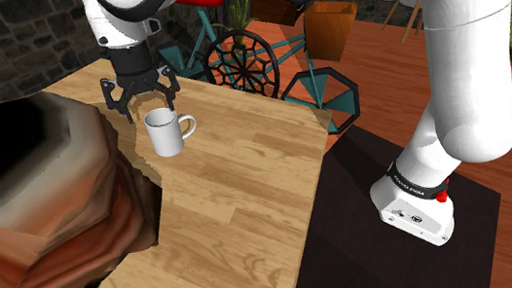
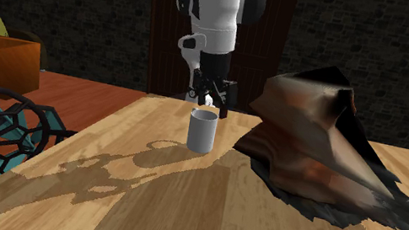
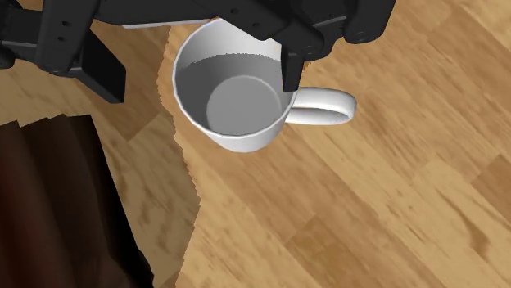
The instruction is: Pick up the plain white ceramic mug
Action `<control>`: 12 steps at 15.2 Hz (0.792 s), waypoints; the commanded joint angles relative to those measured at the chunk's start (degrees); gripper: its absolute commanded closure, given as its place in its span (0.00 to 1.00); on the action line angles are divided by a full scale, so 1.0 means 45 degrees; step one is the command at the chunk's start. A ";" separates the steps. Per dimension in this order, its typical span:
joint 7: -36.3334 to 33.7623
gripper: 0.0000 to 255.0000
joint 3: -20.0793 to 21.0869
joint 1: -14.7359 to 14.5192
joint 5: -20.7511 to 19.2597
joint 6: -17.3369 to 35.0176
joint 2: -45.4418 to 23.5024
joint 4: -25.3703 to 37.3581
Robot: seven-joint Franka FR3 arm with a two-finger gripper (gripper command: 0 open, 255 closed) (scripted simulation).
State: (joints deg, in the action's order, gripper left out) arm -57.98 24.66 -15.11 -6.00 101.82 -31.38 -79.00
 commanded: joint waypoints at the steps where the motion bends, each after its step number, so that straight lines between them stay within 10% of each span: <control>1: -0.0291 0.00 -0.0082 -0.0418 -0.0153 -0.0421 -0.1044 0.1347; 10: -0.0270 0.00 -0.0169 -0.0373 -0.0251 0.0702 -0.1326 0.0482; 11: -0.0269 1.00 -0.0163 -0.0357 -0.0241 0.0733 -0.1285 0.0409; 12: -0.0283 1.00 -0.0161 -0.0367 -0.0242 0.0752 -0.1285 0.0391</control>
State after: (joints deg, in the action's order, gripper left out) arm -59.25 23.94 -16.77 -7.08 105.09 -37.16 -77.14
